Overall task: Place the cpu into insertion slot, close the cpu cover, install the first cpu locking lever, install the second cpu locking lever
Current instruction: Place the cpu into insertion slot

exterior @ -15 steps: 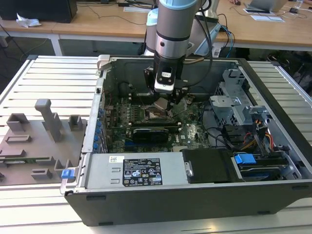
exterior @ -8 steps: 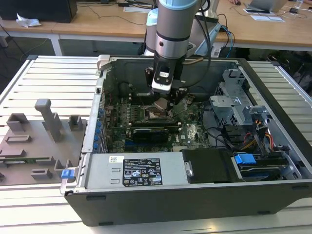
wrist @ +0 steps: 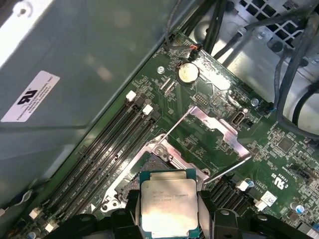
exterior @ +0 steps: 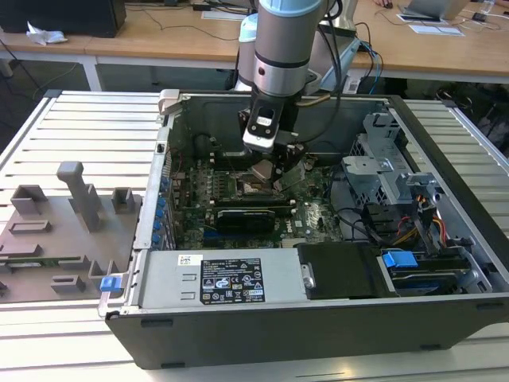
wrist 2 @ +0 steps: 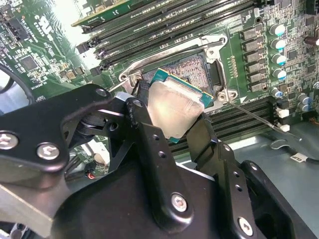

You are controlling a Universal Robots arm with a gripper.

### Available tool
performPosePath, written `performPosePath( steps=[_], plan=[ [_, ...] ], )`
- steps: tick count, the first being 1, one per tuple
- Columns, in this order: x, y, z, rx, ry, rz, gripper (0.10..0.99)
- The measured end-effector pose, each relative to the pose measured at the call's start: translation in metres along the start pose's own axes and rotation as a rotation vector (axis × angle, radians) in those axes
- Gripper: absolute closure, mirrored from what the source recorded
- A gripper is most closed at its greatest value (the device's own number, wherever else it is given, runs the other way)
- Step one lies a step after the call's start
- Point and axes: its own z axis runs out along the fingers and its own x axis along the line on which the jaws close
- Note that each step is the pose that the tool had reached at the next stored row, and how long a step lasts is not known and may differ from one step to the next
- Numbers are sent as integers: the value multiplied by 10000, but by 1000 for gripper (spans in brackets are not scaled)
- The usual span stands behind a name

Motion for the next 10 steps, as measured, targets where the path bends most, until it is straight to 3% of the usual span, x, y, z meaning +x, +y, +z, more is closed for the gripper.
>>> performPosePath(
  steps=[10],
  plan=[
    [0,0,4,-17,-13,659,541]
  ],
)
